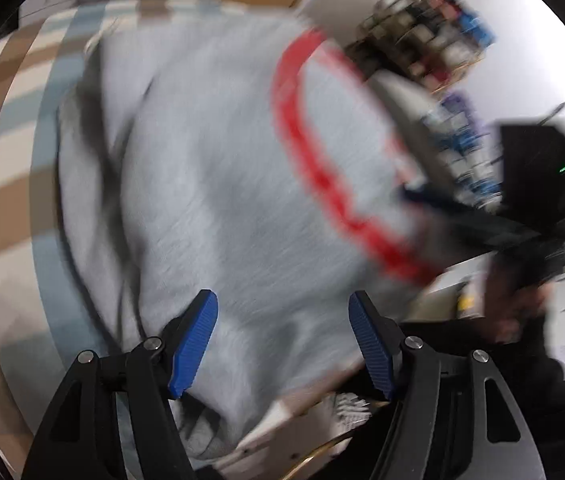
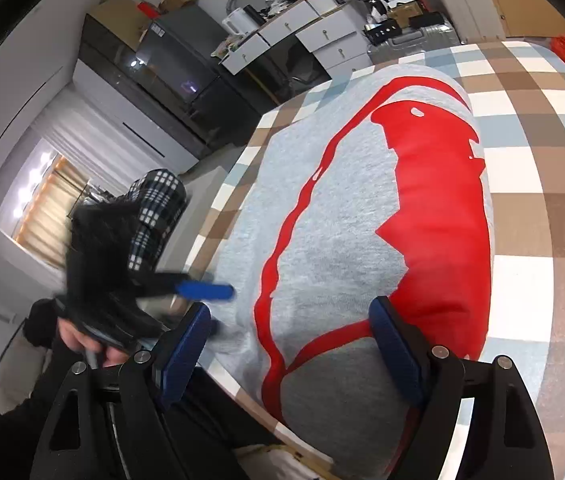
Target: Fold large clothes
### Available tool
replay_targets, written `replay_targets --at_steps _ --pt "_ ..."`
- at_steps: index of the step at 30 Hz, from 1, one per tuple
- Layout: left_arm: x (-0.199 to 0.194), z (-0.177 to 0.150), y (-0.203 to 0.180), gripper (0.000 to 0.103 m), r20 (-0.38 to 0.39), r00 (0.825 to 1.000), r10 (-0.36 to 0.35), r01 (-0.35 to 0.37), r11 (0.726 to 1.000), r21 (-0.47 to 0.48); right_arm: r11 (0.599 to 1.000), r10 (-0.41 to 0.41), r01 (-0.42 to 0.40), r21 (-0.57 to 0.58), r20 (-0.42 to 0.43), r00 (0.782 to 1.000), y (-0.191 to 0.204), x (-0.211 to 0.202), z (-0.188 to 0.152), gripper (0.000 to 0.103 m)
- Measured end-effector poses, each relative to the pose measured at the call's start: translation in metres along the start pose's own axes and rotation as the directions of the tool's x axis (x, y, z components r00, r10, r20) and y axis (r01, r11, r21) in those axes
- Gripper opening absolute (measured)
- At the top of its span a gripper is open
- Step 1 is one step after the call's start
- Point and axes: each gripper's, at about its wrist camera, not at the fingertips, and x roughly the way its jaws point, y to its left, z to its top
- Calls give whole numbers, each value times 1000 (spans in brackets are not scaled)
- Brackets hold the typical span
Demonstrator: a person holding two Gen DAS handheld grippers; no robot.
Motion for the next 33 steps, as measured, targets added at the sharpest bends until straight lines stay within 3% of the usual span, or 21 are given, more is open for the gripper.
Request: replay_targets --at_steps 6,8,11,13,14,16,18,20,22,23,25,27,28,30,33 --pt "0 -3 16 58 65 997 -45 50 996 -79 998 53 -55 32 62 997 -8 -7 -5 84" --pt "-6 -4 18 52 61 997 -38 43 995 -90 992 109 -114 59 93 990 -15 -13 -6 84" --pt "-32 0 19 52 72 997 -29 40 989 -146 972 183 -198 125 124 975 -27 -20 -7 84" --pt "-54 21 8 54 165 986 31 -13 994 -109 954 225 -247 170 134 965 -36 -20 -6 84" --pt "-59 33 5 59 197 978 72 -57 995 -81 946 242 -265 185 137 960 -39 -20 -6 85" --pt "-61 59 11 67 217 963 159 -147 987 -68 938 270 -294 186 146 952 -39 -21 -6 90" --pt "-56 82 32 67 204 956 212 -192 975 -110 946 253 -277 167 149 956 -35 -20 -7 90" --pt "-50 97 54 67 201 955 218 -180 965 -192 962 225 -243 127 145 964 -27 -20 -9 90" --pt "-36 109 79 67 155 969 191 -142 948 -284 970 205 -220 101 139 969 -23 -20 -9 92" --pt "-22 114 87 67 90 978 187 -151 938 -312 970 208 -222 100 140 968 -22 -20 -9 93" --pt "-9 121 93 65 41 989 146 -126 943 -308 964 226 -242 109 141 964 -23 -19 -8 96" --pt "0 123 94 43 41 996 79 -64 955 -289 956 250 -267 120 139 958 -26 -19 -8 96" --pt "0 124 93 15 50 998 41 -25 960 -279 953 261 -278 123 138 956 -28 -20 -8 96" --pt "-1 127 94 10 63 998 3 13 966 -257 945 284 -301 128 135 949 -31 -21 -8 96" --pt "-7 137 91 9 43 999 19 -9 977 -213 931 314 -332 150 133 940 -35 -21 -7 96"
